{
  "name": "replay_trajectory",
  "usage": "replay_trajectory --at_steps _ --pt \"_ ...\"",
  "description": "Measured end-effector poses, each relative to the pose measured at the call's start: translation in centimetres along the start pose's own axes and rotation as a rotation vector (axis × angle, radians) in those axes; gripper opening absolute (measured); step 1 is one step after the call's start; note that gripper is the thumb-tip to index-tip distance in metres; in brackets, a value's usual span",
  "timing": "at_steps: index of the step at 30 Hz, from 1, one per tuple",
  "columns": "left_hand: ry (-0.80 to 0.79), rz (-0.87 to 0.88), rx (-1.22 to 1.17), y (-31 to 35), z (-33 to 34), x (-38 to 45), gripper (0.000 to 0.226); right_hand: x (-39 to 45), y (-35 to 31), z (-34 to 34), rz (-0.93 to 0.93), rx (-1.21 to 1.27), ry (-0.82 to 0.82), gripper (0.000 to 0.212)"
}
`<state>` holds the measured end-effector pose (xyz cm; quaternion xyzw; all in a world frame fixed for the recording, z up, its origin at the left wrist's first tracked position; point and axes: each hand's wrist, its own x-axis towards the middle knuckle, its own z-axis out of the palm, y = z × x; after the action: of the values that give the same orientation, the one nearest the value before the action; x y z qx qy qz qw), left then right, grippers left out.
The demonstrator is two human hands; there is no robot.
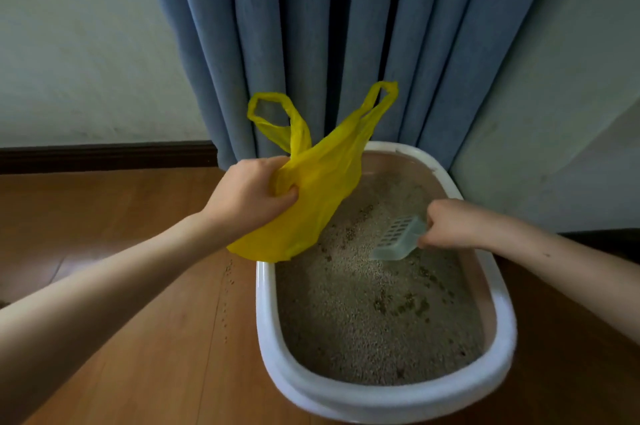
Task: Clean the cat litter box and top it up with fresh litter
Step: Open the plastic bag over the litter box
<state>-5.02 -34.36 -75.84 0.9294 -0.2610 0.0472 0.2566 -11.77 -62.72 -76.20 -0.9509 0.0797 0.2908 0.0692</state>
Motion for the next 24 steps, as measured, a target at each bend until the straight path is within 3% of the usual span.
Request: replay_trajectory --at_steps 5,11,15,20,24 --pt "0.036 0.043 0.042 -0.5 -0.9 1.1 0.029 1.3 -0.1 1.4 -0.004 0.025 -0.065 0.013" --pt "0.064 0.017 0.063 -1.0 -2.0 0.9 0.035 4.0 -1.6 5.0 -0.075 0.112 0.019 0.021" --pt "0.069 0.020 0.113 -1.5 -2.5 0.7 0.037 3.8 -1.8 4.7 -0.134 0.183 0.120 0.002" --pt "0.071 0.014 0.131 -1.5 -2.5 1.2 0.035 3.3 -2.3 3.3 -0.174 0.290 0.210 0.020" --pt "0.058 0.034 0.149 -1.0 -1.9 1.4 0.035 2.5 -1.1 1.2 -0.150 0.110 0.110 0.028"
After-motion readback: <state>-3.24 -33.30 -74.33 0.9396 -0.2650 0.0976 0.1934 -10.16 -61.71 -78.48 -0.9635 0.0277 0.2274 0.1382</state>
